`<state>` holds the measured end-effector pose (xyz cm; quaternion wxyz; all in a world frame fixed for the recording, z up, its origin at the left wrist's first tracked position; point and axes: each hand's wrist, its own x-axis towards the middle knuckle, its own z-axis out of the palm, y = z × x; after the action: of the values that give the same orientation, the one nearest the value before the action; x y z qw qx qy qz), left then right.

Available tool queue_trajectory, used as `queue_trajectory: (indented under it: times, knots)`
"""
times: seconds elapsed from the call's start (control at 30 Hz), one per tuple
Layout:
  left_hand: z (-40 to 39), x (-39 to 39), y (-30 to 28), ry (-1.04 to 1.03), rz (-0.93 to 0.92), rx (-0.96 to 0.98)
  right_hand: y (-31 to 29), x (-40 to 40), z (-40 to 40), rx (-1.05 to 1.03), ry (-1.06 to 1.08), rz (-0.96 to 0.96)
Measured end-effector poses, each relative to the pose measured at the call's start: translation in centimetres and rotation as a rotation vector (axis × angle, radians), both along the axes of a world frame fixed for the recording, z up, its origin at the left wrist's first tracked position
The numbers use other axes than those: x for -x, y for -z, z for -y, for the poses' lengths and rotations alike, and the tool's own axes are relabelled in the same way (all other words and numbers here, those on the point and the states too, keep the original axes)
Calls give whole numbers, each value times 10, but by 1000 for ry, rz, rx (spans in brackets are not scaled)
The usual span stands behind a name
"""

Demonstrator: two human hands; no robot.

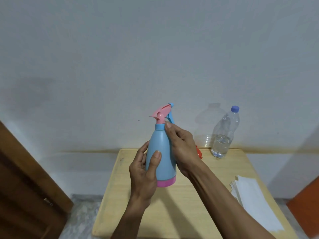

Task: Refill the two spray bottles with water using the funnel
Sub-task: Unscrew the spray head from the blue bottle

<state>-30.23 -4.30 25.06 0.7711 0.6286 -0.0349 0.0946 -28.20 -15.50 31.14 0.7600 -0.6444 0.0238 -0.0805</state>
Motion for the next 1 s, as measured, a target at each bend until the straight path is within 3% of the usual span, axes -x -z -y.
queue_trajectory:
  times: [0.17,0.7,1.0]
  knots:
    - [-5,-4,-2,-29,19,-35,-3,-6,-4,1,69,16]
    - [-35,-15,6,24,25,-125,-20,-18,-7,411,19,73]
    - [-70,-29,26,92,-3,-267,-11,-21,-26,335,116,56]
